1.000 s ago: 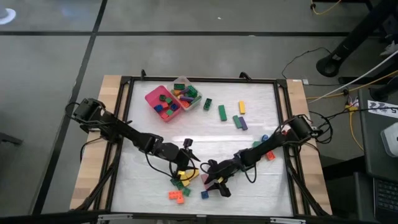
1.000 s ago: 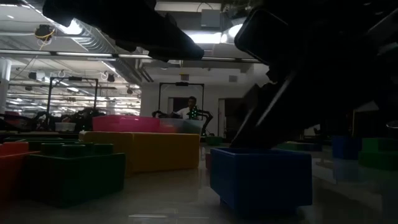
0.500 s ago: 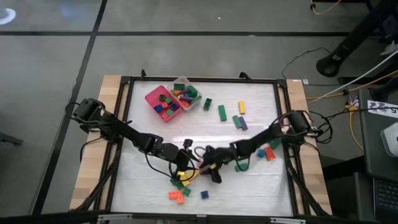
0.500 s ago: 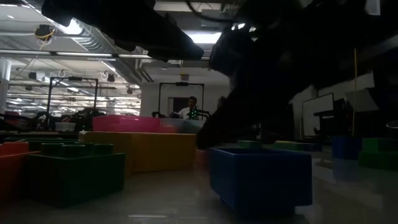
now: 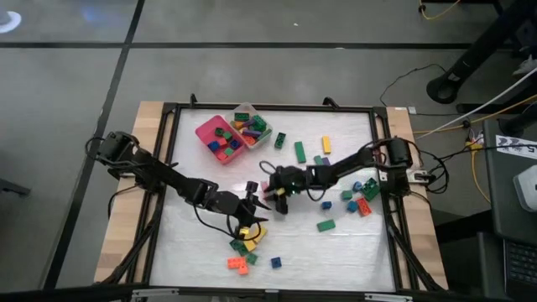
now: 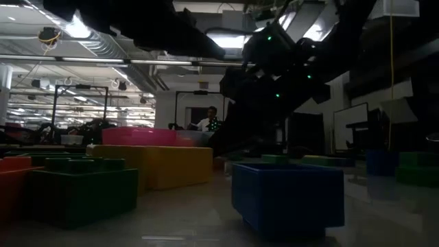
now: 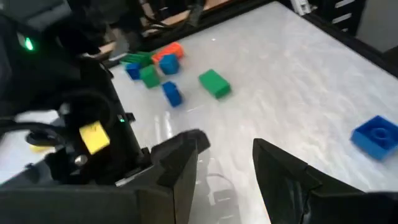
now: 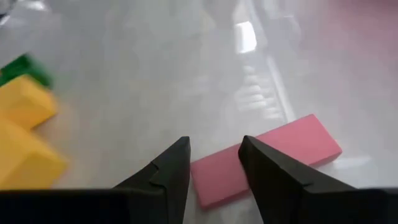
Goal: Sort blocks by size
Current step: Put the big pink block into the white bin
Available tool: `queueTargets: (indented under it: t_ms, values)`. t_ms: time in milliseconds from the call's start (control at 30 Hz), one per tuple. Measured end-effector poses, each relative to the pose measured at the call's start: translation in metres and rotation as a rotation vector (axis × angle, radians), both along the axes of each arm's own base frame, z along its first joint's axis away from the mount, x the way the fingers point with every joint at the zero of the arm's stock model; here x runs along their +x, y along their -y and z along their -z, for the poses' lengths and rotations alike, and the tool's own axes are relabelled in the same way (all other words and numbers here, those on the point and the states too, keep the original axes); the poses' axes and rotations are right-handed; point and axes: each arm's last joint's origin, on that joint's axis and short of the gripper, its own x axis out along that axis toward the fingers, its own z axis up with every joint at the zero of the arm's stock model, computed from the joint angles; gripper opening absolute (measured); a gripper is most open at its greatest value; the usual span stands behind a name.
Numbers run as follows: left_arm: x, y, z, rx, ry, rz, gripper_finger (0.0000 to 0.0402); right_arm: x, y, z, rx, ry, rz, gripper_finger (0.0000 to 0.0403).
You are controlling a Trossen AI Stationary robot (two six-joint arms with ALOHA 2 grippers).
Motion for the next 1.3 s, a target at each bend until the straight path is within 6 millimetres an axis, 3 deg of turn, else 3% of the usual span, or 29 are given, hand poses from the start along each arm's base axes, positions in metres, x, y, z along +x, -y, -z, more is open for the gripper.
queueTargets:
  t_ms: [200, 367, 500, 633, 1133, 1300]
  values:
    - [-0.013, -0.007, -0.018, 0.040, -0.006, -0.061, 0.0134, -0.005, 0.014, -0.019, -0.037, 0.004, 0.083, 0.0156]
    - [-0.026, -0.014, -0.032, 0.064, -0.026, -0.118, 0.0131, -0.010, 0.013, -0.040, -0.125, 0.033, 0.299, 0.0156]
    - [-0.033, -0.019, -0.037, 0.078, -0.043, -0.145, 0.0131, -0.013, 0.008, -0.037, -0.159, 0.004, 0.394, 0.0156]
    - [-0.034, -0.023, -0.039, 0.086, -0.049, -0.166, 0.0131, -0.013, 0.003, -0.038, -0.079, 0.022, 0.447, 0.0156]
    - [-0.033, -0.037, -0.035, 0.106, -0.097, -0.214, 0.0131, -0.012, -0.002, -0.039, 0.011, 0.031, 0.436, 0.0158]
    - [-0.033, -0.037, -0.035, 0.106, -0.098, -0.215, 0.0131, -0.012, -0.002, -0.040, 0.009, 0.032, 0.436, 0.0188]
